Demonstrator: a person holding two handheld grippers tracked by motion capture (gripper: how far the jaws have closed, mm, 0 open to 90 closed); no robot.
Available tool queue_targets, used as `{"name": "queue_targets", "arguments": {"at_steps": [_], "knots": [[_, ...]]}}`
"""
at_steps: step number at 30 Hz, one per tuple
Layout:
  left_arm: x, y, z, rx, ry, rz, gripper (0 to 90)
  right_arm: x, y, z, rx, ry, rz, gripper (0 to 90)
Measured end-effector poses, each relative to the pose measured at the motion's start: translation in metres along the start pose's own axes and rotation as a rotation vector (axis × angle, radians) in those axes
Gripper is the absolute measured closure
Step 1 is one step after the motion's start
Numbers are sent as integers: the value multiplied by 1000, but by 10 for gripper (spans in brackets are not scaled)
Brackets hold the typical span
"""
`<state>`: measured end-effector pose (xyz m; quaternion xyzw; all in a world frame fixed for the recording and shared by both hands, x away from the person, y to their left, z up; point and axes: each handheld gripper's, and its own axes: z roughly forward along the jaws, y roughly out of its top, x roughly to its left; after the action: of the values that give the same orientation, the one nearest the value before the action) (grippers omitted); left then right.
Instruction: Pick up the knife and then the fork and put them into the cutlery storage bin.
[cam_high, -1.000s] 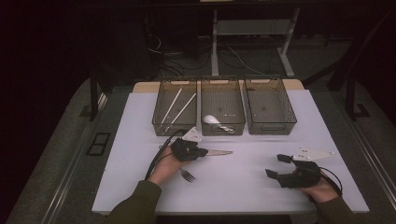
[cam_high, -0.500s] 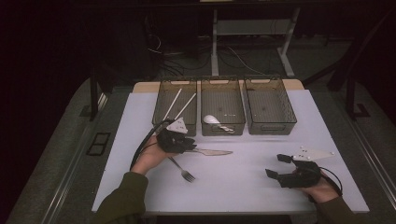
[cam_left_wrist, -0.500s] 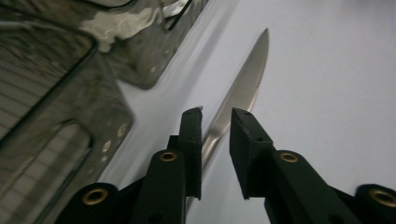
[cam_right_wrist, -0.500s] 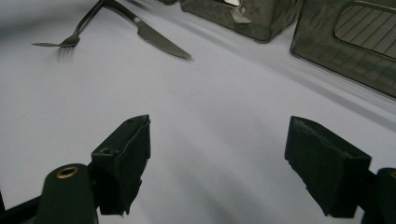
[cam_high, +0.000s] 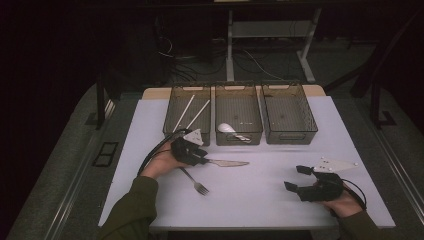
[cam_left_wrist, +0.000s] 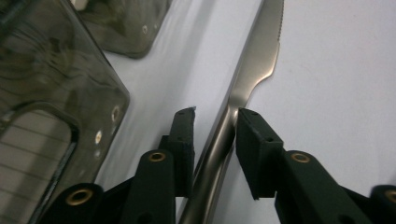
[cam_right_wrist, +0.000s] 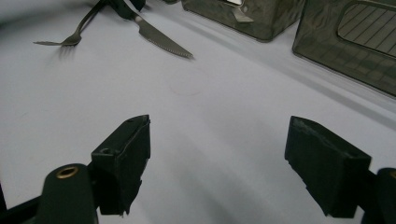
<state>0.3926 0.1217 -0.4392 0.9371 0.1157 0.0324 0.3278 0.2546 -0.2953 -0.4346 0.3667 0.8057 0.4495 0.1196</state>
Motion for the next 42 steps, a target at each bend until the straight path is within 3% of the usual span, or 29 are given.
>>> {"name": "queue_targets", "arguments": {"at_steps": [4,8,17,21,26,28,36,42], "knots": [[0,0,1,-12,-15,0,713,0,0,0,1,0,0,223],[-6,3,3,0,7,23,732,0,0,0,0,-1,-1,224],[-14,12,10,1,10,51,780,0,0,0,0,-1,-3,224],[-15,11,10,-7,22,19,769,0,0,-1,-4,-2,-3,224],[-18,9,8,-1,39,26,760,0,0,-2,-6,-3,-2,224],[-17,6,8,-28,29,-10,761,0,0,-2,-7,-1,-2,224],[-14,2,8,-50,9,8,786,1,0,0,-2,0,-6,224],[-19,6,8,-28,37,45,788,1,0,-1,-3,1,-3,224]]}}
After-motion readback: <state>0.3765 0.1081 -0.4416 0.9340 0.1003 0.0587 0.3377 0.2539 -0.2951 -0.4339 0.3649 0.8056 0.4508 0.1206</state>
